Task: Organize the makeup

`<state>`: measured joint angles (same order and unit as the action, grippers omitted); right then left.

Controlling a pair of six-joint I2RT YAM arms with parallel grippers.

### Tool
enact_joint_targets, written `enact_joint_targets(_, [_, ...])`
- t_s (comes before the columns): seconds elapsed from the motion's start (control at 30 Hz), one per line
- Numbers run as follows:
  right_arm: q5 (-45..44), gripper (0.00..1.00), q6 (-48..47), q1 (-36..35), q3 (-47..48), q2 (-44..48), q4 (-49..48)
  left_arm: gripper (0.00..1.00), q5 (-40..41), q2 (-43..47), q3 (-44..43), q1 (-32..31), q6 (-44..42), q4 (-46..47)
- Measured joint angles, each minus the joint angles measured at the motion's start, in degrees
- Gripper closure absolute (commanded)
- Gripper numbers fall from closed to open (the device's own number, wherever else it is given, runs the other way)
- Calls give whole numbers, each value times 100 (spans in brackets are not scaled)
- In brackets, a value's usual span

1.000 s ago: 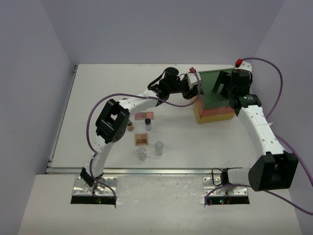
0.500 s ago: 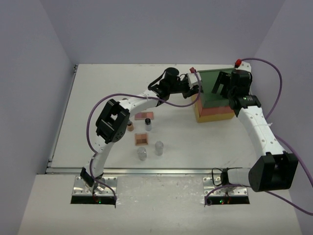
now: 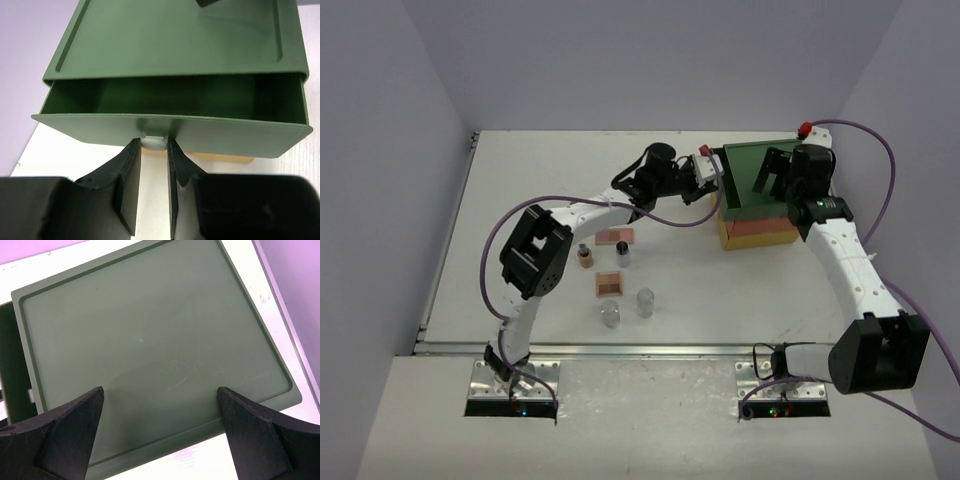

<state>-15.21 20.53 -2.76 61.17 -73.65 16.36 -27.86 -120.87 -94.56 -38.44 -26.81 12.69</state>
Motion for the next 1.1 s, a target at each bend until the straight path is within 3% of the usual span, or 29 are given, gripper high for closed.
enact_joint_targets(0.5, [81,4,-130,0,-62,-12,-127,99,-189,1170,1367,736,-138,-326])
enact_joint_targets(0.53, [90,4,-131,0,-62,-19,-135,95,-196,1204,1406,764,-144,-329])
enact_joint_targets(0.63, [117,2,-141,0,-62,-33,-155,36,-197,1281,1510,819,-173,-344])
enact_joint_targets(0.67, [134,1,-153,0,-62,-34,-155,24,-206,1307,1534,834,-176,-370])
enact_joint_targets(0.77, [263,1,-238,0,-26,-50,-120,11,-200,1385,1554,853,-166,-475])
enact_joint_targets(1.1, [961,1,-515,7,46,23,80,6,562,2254,1554,857,-72,-1069])
